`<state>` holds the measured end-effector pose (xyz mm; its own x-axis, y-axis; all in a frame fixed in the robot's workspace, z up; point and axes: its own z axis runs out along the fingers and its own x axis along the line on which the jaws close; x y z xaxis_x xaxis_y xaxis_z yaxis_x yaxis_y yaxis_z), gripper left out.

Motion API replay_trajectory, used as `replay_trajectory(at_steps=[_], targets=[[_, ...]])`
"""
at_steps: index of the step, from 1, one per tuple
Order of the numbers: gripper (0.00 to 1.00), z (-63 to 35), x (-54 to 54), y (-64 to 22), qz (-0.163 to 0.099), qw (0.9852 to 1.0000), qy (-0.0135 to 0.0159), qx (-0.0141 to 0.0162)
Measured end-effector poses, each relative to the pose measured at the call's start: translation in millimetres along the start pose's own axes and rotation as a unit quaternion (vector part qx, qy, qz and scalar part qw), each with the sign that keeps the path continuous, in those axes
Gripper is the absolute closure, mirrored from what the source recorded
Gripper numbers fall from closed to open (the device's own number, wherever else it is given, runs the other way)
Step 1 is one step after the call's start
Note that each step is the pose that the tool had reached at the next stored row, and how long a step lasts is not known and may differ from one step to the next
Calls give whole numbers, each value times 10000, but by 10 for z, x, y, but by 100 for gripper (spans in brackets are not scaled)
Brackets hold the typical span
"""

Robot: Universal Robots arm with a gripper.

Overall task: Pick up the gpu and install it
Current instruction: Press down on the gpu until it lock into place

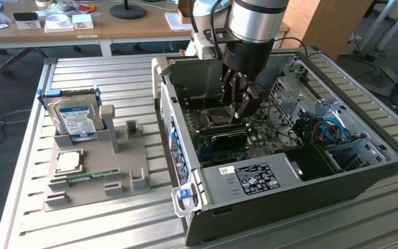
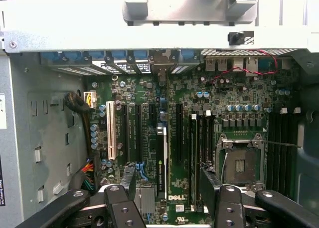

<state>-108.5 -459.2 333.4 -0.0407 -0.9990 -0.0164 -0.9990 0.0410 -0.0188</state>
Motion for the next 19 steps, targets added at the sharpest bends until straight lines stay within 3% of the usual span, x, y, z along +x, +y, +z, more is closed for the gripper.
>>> replay_trajectory(at_steps=[9,12,13,15,16,19], targets=[[38,0,0,0,0,10000,0,0],[51,0,0,0,0,10000,0,0],[51,0,0,0,0,10000,0,0],[62,0,0,0,0,10000,0,0],[62,0,0,0,0,10000,0,0],[80,0,0,0,0,10000,0,0]])
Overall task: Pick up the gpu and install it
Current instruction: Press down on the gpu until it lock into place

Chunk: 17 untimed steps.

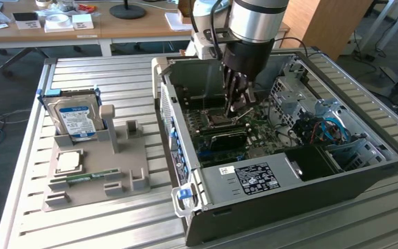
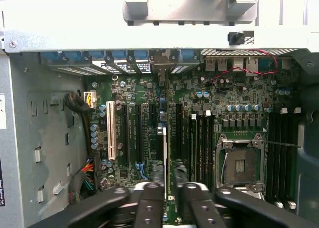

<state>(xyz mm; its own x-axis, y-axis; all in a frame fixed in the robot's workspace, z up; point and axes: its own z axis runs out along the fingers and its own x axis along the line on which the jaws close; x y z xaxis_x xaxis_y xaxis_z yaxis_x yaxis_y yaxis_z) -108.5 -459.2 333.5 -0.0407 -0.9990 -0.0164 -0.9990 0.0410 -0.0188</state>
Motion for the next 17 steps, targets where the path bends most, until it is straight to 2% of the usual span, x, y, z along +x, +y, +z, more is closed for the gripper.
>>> replay_trajectory(at_steps=[1,3,10,17], targets=[[80,0,0,0,0,10000,0,0],[89,0,0,0,0,10000,0,0],[89,1,0,0,0,10000,0,0],[89,122,2,2,0,10000,-1,0]])
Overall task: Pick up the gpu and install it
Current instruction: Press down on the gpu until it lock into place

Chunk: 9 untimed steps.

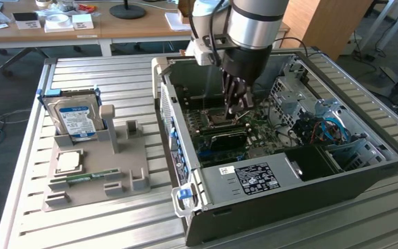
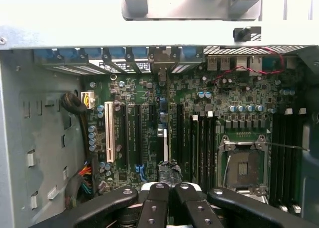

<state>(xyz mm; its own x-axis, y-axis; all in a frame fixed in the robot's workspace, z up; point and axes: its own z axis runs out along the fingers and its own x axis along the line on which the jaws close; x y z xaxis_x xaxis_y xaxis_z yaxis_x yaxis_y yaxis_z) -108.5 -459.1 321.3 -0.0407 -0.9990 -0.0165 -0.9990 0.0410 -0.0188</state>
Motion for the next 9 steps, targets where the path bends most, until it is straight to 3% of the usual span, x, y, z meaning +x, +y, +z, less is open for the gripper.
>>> replay_trajectory(at_steps=[9], targets=[[89,83,-3,6,1,10000,1,1]])
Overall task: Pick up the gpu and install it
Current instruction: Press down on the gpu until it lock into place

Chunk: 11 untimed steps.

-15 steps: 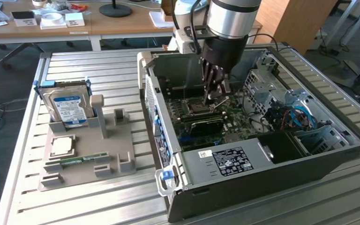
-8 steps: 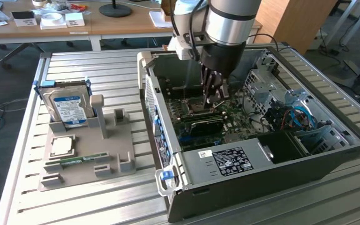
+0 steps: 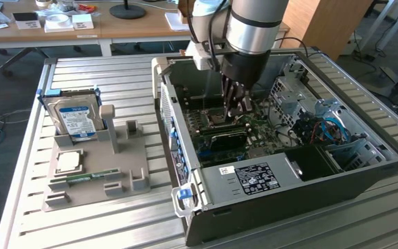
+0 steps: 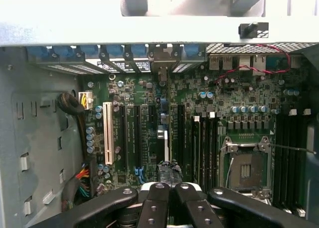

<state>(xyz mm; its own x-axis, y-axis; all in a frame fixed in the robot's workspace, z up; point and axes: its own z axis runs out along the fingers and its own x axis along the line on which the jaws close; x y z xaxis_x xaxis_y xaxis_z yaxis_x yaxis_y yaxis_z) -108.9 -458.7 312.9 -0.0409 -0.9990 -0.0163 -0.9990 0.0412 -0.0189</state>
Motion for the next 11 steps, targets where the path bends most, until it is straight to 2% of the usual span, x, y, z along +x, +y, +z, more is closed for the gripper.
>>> replay_trajectory(at_steps=[6,7,9,11], targets=[[89,26,-3,-1,-2,10000,7,-2],[89,28,-5,-12,-2,10000,12,-26],[89,30,-6,-42,0,9999,20,-107],[89,30,-6,-44,0,9999,20,-116]])
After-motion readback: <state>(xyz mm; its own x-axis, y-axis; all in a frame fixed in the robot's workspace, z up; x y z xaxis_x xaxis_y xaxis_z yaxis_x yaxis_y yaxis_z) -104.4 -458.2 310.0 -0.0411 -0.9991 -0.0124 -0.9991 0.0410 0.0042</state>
